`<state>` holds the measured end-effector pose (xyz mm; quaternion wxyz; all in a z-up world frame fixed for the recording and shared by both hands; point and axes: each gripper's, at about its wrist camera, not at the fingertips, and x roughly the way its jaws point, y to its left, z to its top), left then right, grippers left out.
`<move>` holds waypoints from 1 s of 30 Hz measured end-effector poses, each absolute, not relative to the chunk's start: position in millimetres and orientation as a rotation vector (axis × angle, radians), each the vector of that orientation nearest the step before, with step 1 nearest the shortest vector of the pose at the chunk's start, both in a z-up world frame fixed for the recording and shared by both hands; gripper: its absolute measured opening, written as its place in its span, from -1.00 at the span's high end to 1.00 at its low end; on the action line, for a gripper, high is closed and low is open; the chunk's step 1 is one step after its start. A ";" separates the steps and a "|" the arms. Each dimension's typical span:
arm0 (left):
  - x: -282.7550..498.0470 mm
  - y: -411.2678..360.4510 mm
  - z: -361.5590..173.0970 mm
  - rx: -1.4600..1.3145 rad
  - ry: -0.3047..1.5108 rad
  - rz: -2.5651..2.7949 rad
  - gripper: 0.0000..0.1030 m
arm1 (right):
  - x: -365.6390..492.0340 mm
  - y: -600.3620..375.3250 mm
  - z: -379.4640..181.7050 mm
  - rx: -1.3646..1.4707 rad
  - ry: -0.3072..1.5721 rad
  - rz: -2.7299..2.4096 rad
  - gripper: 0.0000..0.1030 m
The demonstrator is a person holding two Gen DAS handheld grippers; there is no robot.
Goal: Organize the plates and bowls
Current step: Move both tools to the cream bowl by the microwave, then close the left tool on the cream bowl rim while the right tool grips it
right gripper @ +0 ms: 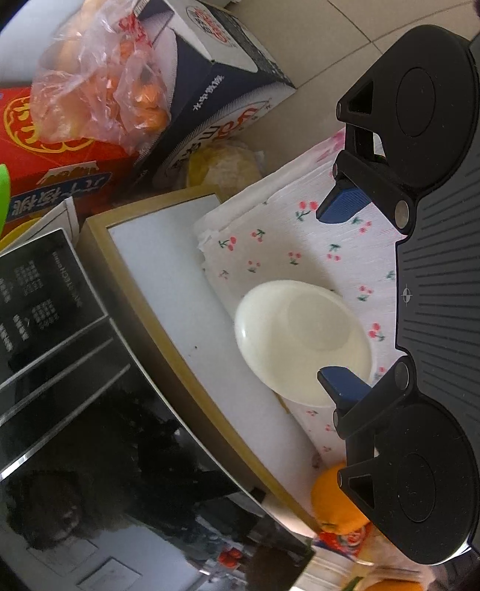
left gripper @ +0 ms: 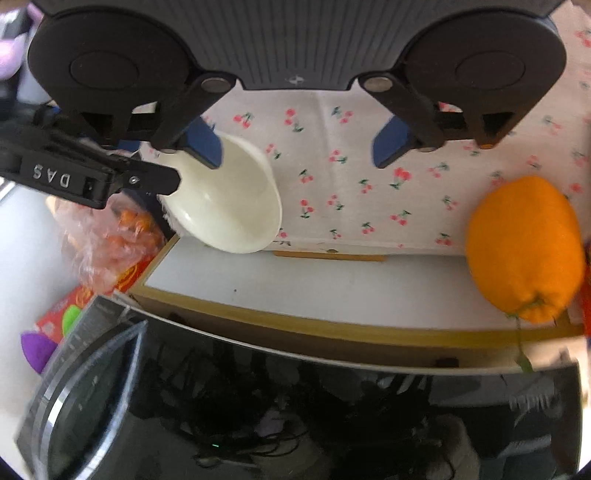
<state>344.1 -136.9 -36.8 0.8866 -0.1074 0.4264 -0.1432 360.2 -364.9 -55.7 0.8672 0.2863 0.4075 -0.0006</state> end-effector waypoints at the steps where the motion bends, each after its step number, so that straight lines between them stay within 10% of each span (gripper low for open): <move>1: 346.2 -136.8 -38.7 -0.251 0.892 -0.298 -0.33 | 363.2 -365.7 -58.0 0.612 0.851 -0.002 -0.66; 13: 353.3 -138.4 -45.7 -0.382 0.897 -0.303 0.30 | 377.3 -370.2 -75.3 0.670 0.840 -0.010 -0.15; 20: 349.7 -140.5 -45.9 -0.371 0.926 -0.314 0.78 | 378.3 -366.7 -80.4 0.693 0.865 -0.004 0.78; 30: 337.3 -142.0 -23.1 -0.320 0.907 -0.326 0.79 | 368.3 -362.2 -56.0 0.651 0.853 0.007 0.84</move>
